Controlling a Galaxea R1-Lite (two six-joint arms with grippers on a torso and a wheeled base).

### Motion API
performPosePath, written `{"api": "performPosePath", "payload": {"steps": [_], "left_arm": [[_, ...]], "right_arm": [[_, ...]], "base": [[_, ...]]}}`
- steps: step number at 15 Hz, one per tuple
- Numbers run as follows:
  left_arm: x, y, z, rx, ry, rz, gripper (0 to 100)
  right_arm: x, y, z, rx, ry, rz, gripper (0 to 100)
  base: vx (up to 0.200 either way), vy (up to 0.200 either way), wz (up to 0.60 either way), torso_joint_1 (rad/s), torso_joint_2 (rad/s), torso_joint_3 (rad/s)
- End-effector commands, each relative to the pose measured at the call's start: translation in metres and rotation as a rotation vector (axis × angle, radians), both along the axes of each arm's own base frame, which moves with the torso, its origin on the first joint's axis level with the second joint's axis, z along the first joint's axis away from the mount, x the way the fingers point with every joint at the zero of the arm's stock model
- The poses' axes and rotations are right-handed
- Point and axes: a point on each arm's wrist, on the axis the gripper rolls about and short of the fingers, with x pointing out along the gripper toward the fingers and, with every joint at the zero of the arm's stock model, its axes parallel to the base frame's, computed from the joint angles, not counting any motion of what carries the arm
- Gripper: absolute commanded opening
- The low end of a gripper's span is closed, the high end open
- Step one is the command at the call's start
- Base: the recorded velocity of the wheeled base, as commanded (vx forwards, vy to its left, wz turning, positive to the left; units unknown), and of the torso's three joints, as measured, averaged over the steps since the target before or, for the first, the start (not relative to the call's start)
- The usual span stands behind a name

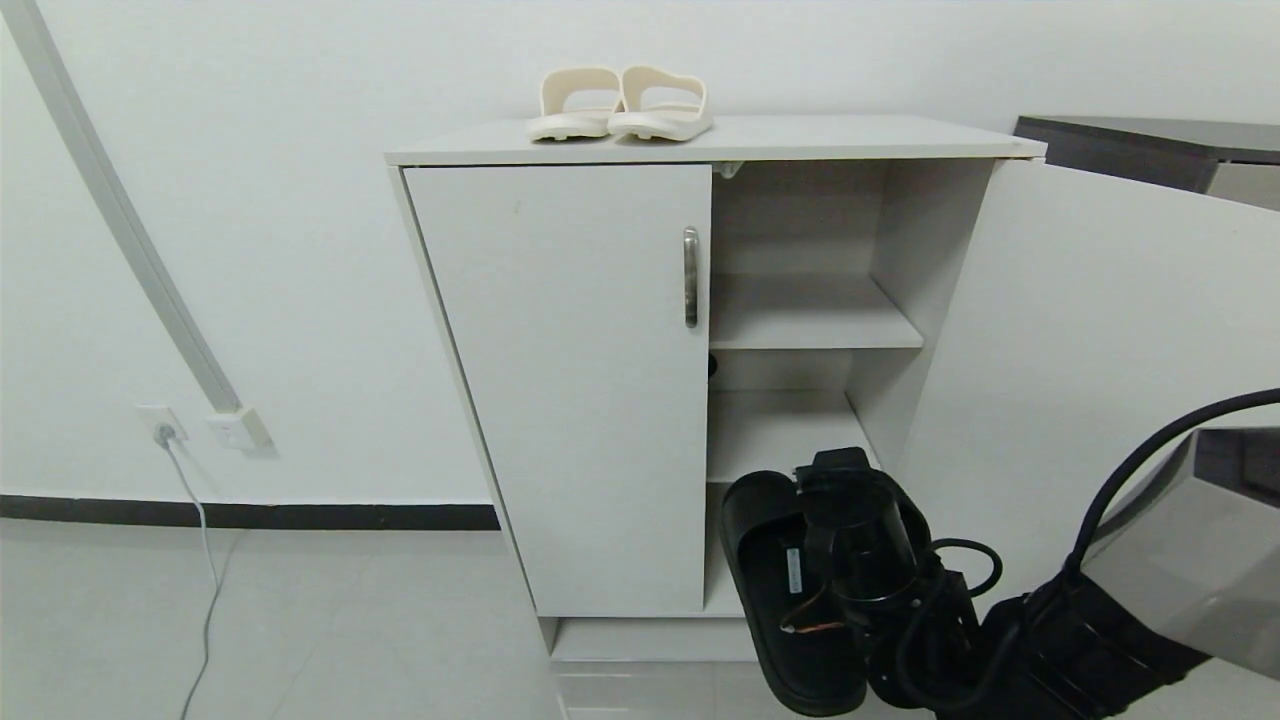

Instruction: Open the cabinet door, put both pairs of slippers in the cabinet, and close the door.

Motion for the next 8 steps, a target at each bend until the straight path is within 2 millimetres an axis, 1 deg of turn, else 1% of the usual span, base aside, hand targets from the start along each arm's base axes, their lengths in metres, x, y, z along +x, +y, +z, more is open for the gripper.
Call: {"api": "performPosePath", "payload": {"steps": [1,2,7,8], "left_arm": [[0.0002,0.0,0.0001,0.0,0.002,0.0,0],[0.0002,0.0,0.0001,0.0,0.002,0.0,0],[0.0002,0.0,0.0001,0.0,0.002,0.0,0],[0.0002,0.0,0.0001,0.0,0.002,-0.001,0]], "right_arm": [[0.0102,0.0041,-0.013,-0.012,-0.002,-0.034,0],[0.013,0.0022,-0.0135,-0.012,-0.002,-0.043,0],[0.0136,0.0012,-0.0143,-0.015,-0.001,-0.049,0],[0.0136,0.0012,-0.0142,-0.014,-0.001,-0.047,0]], "base": [[0.0,0.0,0.0,0.0,0.0,0.0],[0.0,-0.2,0.0,-0.002,0.01,-0.002],[0.0,-0.2,0.0,0.004,0.0,0.003],[0.0,0.0,0.0,0.0,0.0,0.0]]}}
